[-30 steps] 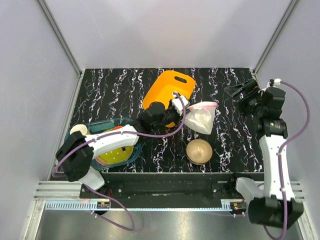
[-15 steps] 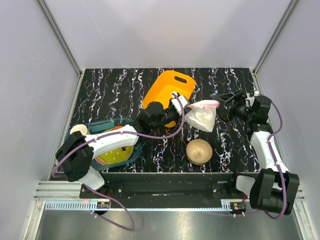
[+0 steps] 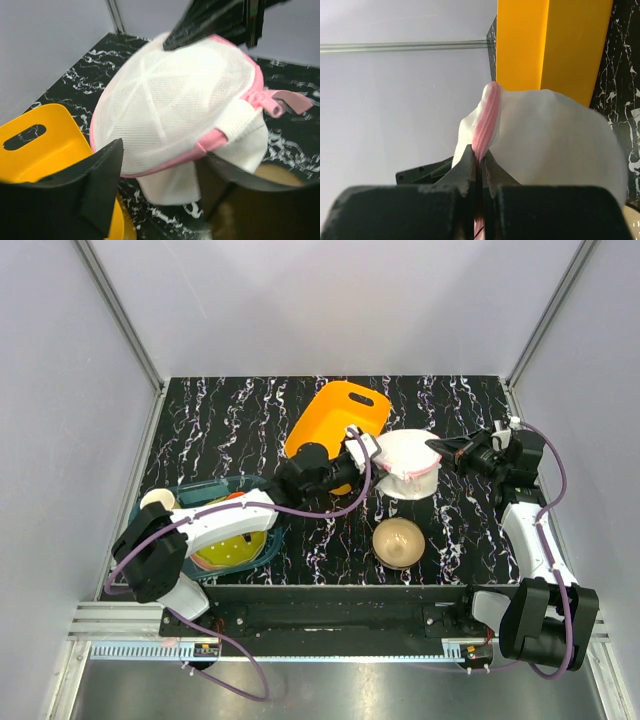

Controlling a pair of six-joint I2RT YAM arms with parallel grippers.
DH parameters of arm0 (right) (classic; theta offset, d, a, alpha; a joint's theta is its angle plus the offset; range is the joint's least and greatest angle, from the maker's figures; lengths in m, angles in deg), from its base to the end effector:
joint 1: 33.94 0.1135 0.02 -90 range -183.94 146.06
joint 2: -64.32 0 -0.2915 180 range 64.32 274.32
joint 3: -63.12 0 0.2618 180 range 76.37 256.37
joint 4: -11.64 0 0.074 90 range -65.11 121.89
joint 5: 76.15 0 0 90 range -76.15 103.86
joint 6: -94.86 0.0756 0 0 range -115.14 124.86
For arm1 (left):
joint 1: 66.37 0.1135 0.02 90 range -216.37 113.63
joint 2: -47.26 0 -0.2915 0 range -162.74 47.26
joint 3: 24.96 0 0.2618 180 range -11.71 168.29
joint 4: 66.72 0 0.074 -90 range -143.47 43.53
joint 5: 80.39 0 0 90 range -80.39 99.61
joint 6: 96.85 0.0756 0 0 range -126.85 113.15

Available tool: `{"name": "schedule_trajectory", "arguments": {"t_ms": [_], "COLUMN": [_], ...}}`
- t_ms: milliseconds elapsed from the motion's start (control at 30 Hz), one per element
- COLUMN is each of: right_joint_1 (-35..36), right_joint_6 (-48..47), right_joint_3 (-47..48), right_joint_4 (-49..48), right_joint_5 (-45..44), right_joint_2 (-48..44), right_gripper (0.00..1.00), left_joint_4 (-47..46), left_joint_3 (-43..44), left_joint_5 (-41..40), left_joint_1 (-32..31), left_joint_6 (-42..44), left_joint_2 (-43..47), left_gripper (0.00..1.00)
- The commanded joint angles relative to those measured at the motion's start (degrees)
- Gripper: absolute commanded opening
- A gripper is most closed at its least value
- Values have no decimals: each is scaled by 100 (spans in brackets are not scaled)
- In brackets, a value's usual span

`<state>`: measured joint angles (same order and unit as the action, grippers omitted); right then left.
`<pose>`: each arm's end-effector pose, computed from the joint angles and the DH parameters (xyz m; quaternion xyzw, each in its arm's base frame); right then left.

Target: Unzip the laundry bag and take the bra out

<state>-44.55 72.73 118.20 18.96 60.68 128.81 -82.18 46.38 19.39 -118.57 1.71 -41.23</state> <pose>0.2786 0.0039 0.2976 0.2822 0.7203 0.5423 0.3278 0.2417 -0.3326 0.3233 0.4127 0.5867 -0.3148 0.6216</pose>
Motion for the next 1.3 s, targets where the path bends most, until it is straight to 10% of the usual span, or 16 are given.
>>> {"name": "schedule_trajectory", "arguments": {"t_ms": [0,567,1267], "right_joint_1": [6,-2,-11], "right_joint_6": [-573,384,1079], "right_joint_3": [405,-16,-51], "right_joint_4": [-75,-1604,-2061], "right_joint_5": [396,1162,1215], "right_joint_2": [45,486,574], "right_gripper": [0,0,0], "left_joint_4": [364,2299,-1232], "left_joint_3": [291,264,-728], "left_joint_5": [498,1264,-1794], "left_joint_1": [0,-176,-1283], "left_joint_6": [85,2053,2968], "left_joint_2": [103,623,16], "left_gripper": [73,73,57]}}
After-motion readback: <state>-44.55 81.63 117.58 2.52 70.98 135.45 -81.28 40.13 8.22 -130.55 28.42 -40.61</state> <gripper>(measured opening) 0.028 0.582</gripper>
